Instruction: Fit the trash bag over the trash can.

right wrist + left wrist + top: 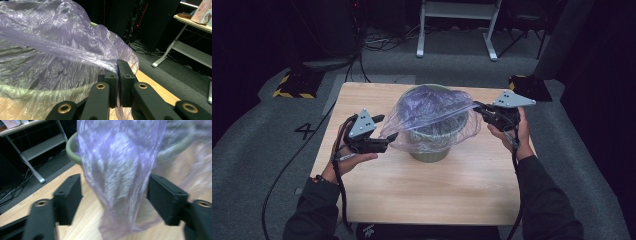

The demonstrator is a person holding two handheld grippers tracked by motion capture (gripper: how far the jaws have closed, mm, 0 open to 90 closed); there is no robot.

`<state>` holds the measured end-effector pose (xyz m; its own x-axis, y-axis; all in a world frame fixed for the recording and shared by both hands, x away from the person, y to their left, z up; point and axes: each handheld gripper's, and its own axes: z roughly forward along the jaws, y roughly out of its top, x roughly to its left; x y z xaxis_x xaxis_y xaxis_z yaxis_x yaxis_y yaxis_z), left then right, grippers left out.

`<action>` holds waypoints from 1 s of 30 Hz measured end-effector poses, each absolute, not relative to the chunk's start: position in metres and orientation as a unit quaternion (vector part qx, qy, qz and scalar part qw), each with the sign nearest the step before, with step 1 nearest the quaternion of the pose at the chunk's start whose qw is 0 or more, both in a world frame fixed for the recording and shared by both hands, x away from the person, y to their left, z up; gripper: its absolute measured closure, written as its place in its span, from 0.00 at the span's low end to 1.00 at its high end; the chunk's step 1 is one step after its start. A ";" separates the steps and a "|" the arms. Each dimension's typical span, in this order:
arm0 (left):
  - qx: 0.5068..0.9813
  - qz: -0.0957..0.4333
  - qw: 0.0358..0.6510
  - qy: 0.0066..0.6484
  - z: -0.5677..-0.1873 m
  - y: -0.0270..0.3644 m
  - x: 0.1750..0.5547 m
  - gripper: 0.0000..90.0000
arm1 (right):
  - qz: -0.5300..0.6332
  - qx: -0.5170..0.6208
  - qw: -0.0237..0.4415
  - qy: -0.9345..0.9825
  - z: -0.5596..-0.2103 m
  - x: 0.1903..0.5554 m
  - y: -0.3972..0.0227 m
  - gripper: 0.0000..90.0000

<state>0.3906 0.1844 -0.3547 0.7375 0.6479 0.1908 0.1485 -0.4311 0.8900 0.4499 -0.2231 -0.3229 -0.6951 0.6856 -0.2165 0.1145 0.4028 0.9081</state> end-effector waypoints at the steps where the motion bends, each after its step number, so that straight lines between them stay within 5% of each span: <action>1: 0.806 0.271 0.461 0.253 -0.356 0.184 0.397 0.37 | 0.482 0.257 0.295 0.784 -0.323 0.452 -0.223 0.97; 11: 0.804 0.303 0.451 0.241 -0.354 0.182 0.421 0.89 | 0.475 0.271 0.289 0.786 -0.323 0.471 -0.225 0.96; 19: 0.797 0.297 0.465 0.246 -0.344 0.180 0.433 0.98 | 0.473 0.282 0.288 0.783 -0.317 0.482 -0.227 0.96; 30: 0.786 0.262 0.468 0.307 -0.350 0.178 0.469 0.99 | 0.446 0.334 0.260 0.788 -0.328 0.514 -0.222 0.96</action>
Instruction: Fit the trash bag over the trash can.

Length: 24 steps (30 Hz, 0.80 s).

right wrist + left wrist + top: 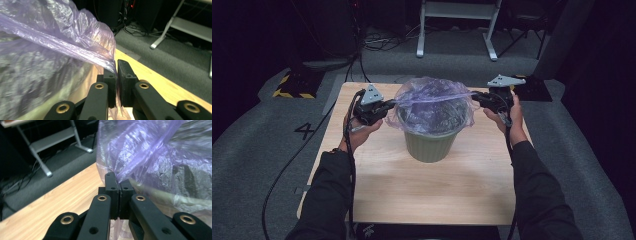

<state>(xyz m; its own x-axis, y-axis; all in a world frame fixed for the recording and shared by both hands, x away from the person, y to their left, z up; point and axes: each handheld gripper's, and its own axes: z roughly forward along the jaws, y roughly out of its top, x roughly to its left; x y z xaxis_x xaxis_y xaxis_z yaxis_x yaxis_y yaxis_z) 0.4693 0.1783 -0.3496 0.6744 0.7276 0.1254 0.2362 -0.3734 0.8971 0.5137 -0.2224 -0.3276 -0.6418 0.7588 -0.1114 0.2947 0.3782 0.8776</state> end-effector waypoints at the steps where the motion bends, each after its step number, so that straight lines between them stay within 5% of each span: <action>1: 0.785 0.258 0.467 0.314 -0.352 0.178 0.473 0.99 | 0.444 0.337 0.258 0.789 -0.329 0.517 -0.222 0.96; 24: 0.790 0.167 0.447 0.384 -0.394 0.168 0.516 0.99 | 0.415 0.345 0.189 0.820 -0.376 0.538 -0.206 0.99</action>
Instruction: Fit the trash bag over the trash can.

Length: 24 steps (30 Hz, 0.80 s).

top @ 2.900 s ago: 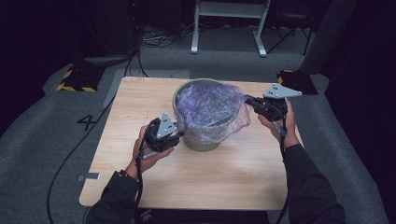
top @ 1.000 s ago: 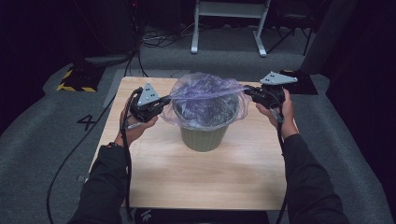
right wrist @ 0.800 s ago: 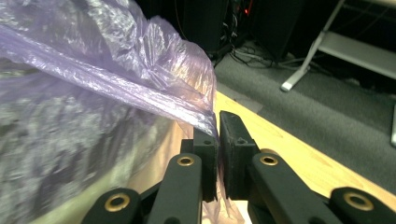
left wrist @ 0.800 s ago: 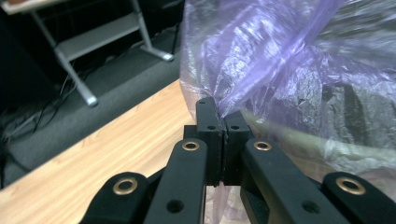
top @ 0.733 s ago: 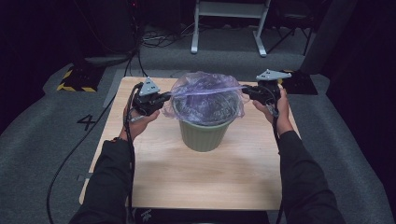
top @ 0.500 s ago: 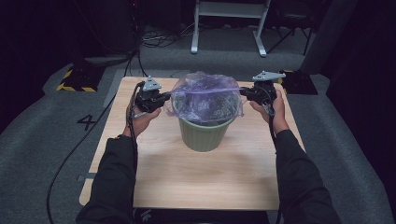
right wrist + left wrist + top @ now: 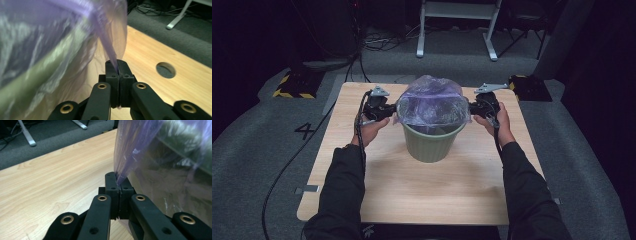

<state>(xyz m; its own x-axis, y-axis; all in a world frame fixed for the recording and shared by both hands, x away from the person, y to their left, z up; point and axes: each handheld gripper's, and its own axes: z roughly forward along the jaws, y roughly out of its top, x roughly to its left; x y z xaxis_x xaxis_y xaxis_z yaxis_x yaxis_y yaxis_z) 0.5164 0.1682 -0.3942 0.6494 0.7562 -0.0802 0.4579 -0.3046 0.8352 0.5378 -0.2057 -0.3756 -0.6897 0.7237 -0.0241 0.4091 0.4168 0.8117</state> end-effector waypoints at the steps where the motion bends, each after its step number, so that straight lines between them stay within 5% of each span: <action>1: 0.790 0.162 0.449 0.384 -0.395 0.167 0.516 0.99 | 0.416 0.344 0.186 0.821 -0.378 0.537 -0.205 0.99; 13: 0.812 0.105 0.447 0.361 -0.399 0.166 0.513 0.99 | 0.430 0.323 0.159 0.828 -0.387 0.525 -0.205 1.00; 24: 0.840 0.124 0.422 0.318 -0.394 0.167 0.489 0.95 | 0.434 0.293 0.142 0.840 -0.386 0.502 -0.219 1.00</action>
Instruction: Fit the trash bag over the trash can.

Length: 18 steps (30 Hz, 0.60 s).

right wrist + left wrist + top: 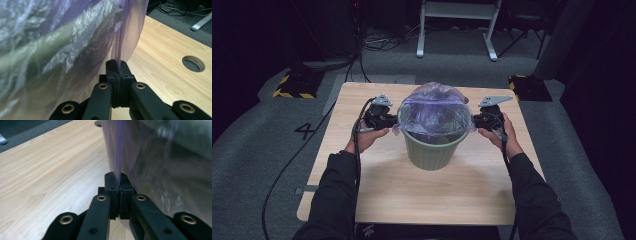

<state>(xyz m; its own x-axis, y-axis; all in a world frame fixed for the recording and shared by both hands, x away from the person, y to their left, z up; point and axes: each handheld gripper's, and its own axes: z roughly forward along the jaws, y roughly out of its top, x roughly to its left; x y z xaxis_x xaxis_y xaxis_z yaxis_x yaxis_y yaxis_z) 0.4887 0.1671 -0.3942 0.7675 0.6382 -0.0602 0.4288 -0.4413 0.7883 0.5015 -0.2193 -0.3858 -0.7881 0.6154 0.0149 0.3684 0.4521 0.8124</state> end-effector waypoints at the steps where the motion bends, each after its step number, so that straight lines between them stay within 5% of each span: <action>1: 0.841 0.135 0.413 0.321 -0.394 0.169 0.486 0.89 | 0.431 0.290 0.147 0.842 -0.385 0.499 -0.221 1.00; 9: 0.809 0.201 0.435 0.340 -0.388 0.192 0.454 0.41 | 0.438 0.293 0.187 0.829 -0.374 0.484 -0.238 1.00; 18: 0.804 0.196 0.501 0.255 -0.367 0.186 0.404 0.20 | 0.452 0.290 0.207 0.817 -0.363 0.473 -0.244 1.00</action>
